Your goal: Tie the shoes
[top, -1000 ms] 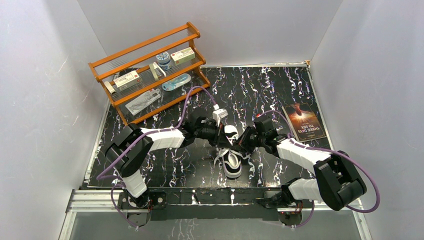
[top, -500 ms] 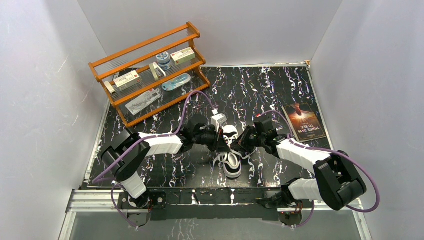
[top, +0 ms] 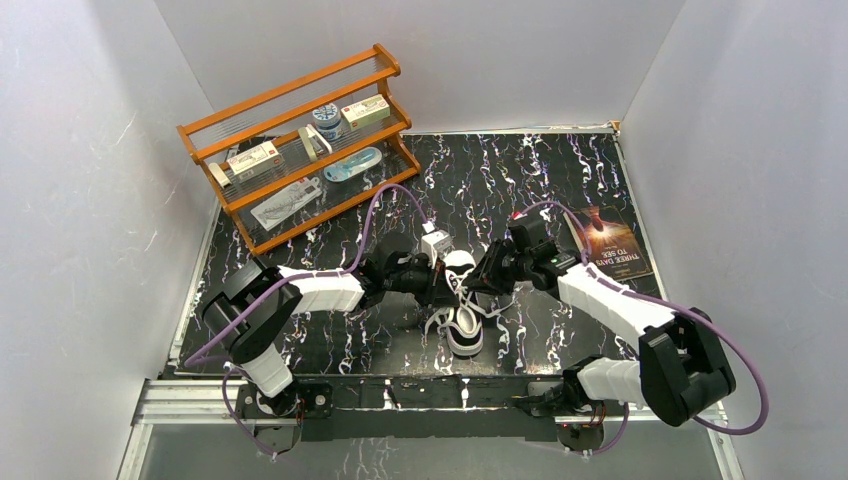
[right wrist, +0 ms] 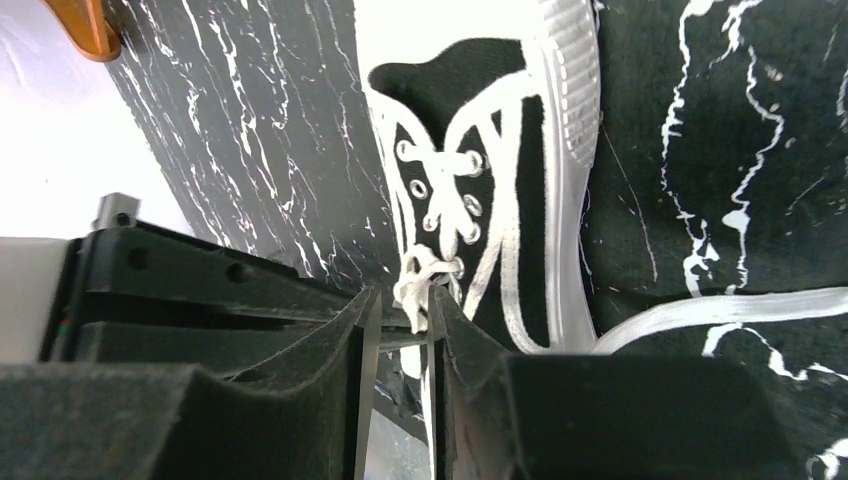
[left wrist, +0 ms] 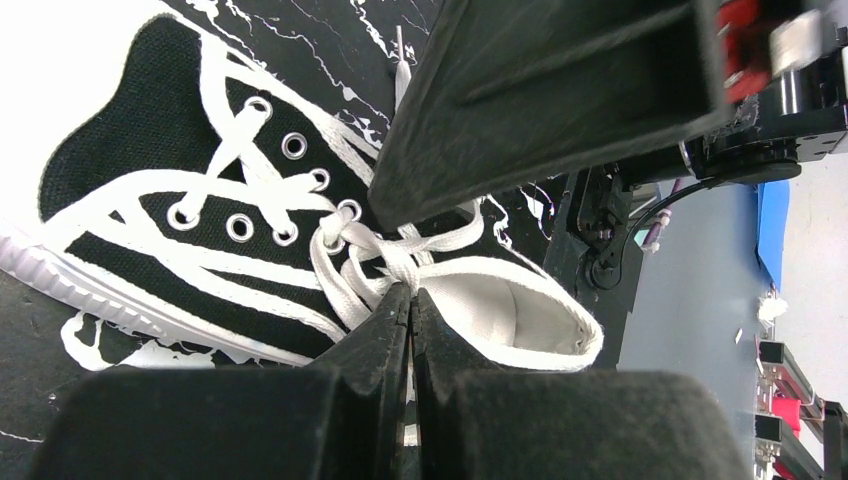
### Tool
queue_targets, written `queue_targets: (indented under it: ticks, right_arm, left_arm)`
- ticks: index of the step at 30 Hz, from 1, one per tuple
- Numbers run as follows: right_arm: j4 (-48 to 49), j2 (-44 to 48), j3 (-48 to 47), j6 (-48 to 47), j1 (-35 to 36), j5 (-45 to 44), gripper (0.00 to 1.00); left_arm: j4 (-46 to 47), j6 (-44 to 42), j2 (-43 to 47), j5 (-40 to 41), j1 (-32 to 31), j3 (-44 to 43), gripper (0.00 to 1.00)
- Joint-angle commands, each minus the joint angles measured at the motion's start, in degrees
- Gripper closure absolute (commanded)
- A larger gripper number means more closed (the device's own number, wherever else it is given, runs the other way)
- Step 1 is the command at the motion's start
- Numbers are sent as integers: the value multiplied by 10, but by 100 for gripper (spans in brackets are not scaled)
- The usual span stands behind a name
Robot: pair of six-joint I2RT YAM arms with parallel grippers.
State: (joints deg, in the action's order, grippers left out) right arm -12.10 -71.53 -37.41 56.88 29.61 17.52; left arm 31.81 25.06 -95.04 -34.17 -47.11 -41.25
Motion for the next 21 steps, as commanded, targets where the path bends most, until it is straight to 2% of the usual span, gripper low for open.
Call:
queue_targets:
  ticks: [1,5,8,9,17,21]
  right_arm:
    - [-83,21,-57,-51,-10,-13,67]
    - [-84,15,-77,-57,-10,-2,62]
    - [-61,-1,-78,-38,-11,25,50]
    - [-56,-11,-80,-39,-10,38,49]
    - [-65,-56,-82,-21,-12,66,54]
    - [-59,-70,-82,-24,-12,81,62]
  left_arm:
    - [8,-12,30,2,-5,10,100]
    - [4,-17,30,3,-5,9,100]
    - [1,-19,30,3,-4,7,100]
    - [1,-19,30,2,-4,5,100]
    - [-6,-23,30,3,-4,-4,100]
    - [-6,-26,25,2,-4,-8,100]
